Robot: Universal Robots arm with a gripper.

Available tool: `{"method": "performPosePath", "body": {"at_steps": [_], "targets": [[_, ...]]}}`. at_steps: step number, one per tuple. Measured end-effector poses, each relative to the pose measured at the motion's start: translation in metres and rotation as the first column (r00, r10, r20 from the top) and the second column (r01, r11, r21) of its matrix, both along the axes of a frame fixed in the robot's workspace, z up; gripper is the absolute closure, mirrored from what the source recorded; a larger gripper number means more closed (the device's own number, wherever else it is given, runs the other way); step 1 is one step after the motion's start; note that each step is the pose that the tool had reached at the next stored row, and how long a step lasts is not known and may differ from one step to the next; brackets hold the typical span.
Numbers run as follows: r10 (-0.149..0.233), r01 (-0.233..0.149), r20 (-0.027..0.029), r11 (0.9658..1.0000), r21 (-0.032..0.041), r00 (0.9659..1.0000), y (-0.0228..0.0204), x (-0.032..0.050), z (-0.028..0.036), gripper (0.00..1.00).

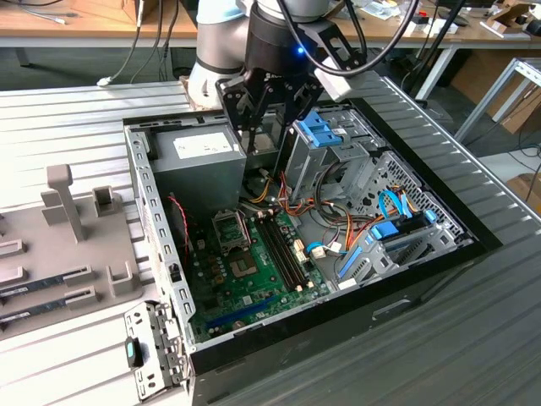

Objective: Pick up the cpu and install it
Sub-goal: 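Pick up the cpu and move it towards the insertion slot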

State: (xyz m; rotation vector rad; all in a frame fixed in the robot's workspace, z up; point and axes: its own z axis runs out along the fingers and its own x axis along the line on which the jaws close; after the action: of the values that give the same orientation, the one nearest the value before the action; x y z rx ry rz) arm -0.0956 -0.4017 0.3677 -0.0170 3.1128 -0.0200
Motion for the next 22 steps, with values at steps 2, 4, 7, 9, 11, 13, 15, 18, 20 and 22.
{"method": "performPosePath", "body": {"at_steps": [2, 4, 7, 9, 11, 13, 15, 18, 20, 22], "targets": [[0.0, 0.0, 0.0, 1.0, 0.0, 1.0, -0.001, 0.0002, -0.0003, 0.53], [0.0, 0.0, 0.0, 1.0, 0.0001, 1.0, -0.0027, 0.0002, -0.0007, 0.53], [0.0, 0.0, 0.0, 1.0, 0.0, 1.0, -0.0066, 0.0002, -0.001, 0.53], [0.0, 0.0, 0.0, 1.0, 0.0, 1.0, -0.0096, 0.0002, -0.0012, 0.53], [0.0, 0.0, 0.0, 1.0, 0.0, 1.0, -0.0107, 0.0002, -0.0014, 0.53], [0.0, 0.0, 0.0, 1.0, -0.0001, 1.0, -0.012, 0.0002, -0.0015, 0.53], [0.0, 0.0, 0.0, 1.0, 0.0, 1.0, -0.0132, 0.0002, -0.0017, 0.53], [0.0, 0.0, 0.0, 1.0, 0.0, 1.0, -0.015, 0.0002, -0.002, 0.53], [0.0, 0.0, 0.0, 1.0, 0.0001, 1.0, -0.0163, 0.0002, -0.0023, 0.53], [0.0, 0.0, 0.0, 1.0, 0.0, 1.0, -0.0175, 0.0002, -0.0026, 0.53]]}}
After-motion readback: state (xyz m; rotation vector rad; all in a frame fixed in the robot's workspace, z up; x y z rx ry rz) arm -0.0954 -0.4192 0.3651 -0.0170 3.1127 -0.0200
